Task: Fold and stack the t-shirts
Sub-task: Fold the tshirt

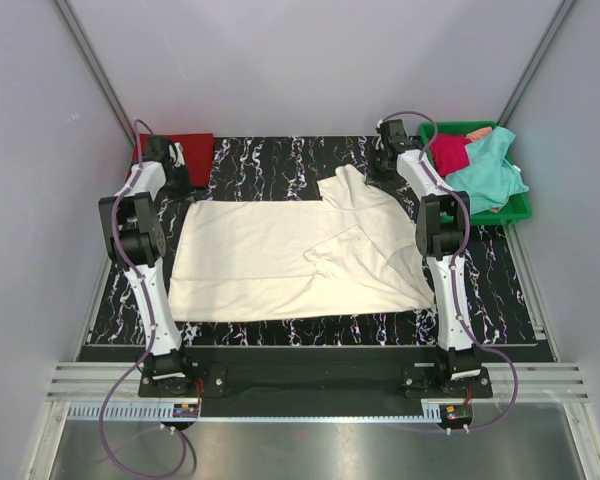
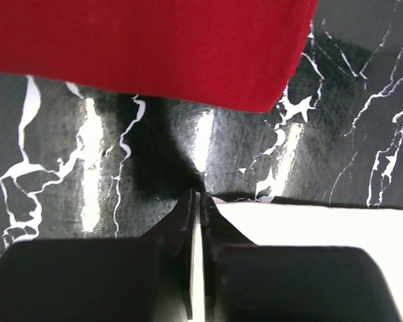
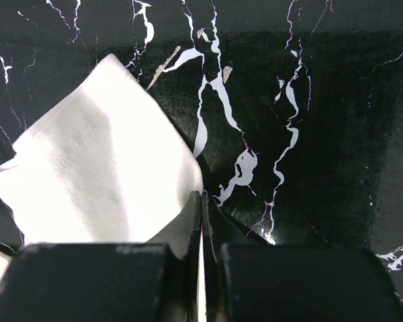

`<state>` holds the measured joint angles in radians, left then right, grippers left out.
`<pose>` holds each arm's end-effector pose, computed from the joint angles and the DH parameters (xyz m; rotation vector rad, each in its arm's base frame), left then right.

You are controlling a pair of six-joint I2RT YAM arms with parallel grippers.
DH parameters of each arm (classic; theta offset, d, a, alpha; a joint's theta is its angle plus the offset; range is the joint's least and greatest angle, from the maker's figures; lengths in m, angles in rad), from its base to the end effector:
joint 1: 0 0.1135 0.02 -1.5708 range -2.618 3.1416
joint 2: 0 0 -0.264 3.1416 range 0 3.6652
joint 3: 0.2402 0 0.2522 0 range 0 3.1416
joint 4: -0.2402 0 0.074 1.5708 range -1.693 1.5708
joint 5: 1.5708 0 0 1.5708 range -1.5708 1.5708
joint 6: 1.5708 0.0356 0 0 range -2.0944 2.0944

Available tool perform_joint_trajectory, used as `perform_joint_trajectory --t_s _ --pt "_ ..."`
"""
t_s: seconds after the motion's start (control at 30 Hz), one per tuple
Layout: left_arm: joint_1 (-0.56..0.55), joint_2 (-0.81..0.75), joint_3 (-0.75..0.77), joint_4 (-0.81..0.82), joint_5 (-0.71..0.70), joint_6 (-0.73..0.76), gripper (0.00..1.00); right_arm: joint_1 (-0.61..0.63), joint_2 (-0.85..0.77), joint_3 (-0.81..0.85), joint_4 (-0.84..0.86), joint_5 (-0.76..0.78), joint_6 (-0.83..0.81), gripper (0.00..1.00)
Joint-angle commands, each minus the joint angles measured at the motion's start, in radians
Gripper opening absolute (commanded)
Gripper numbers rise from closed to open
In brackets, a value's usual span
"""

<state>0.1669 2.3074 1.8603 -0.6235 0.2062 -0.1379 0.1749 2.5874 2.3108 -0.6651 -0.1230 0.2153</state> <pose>0.4907 0.0753 0.1617 -0.3302 2.6073 -0.2621 0.5515 0.1019 0.1549 0.0004 2.5306 0.3124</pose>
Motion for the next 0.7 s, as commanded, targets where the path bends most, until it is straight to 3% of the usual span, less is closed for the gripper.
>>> perform_joint_trajectory --t_s 0.0,0.3,0.67 --pt "0.005 0.035 0.027 -0.018 0.044 0.003 0.00 0.012 -0.030 -0.005 -0.008 -0.012 0.010 0.00" --pt "0.010 -0.112 0.011 0.018 0.001 -0.064 0.00 -0.006 -0.064 0.058 -0.085 0.000 0.076 0.00" --pt "0.011 -0.305 -0.154 0.045 -0.030 -0.132 0.00 -0.020 -0.226 0.053 -0.202 0.056 0.114 0.00"
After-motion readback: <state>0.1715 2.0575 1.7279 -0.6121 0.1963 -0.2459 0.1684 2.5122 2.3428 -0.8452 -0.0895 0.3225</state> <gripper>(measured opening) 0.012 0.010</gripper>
